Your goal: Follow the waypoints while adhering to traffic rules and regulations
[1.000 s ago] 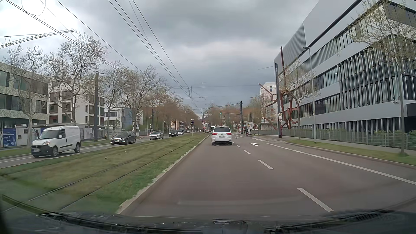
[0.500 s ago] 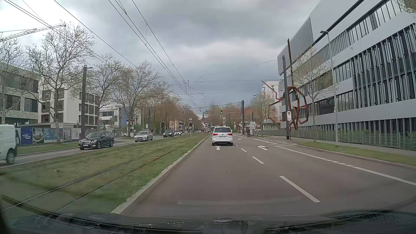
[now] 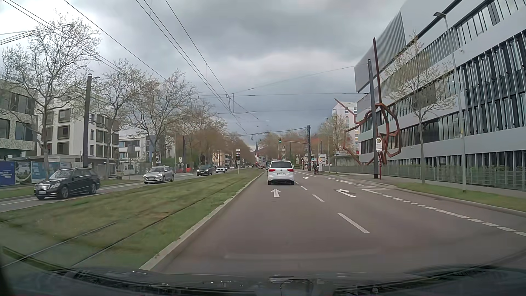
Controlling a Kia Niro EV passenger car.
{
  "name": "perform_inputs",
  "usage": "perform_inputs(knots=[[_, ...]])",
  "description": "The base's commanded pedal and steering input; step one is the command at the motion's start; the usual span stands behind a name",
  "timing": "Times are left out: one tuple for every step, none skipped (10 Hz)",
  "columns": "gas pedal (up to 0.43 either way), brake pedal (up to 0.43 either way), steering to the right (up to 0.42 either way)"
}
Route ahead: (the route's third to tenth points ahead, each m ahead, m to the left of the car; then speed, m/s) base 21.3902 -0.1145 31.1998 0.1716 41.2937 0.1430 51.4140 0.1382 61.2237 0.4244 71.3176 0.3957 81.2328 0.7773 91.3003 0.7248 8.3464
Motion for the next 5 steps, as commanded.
perform_inputs(knots=[[0.209, 0.0, 0.0], [0.209, 0.0, 0.0], [0.209, 0.0, 0.0], [0.209, 0.0, 0.0], [0.209, 0.0, 0.0]])
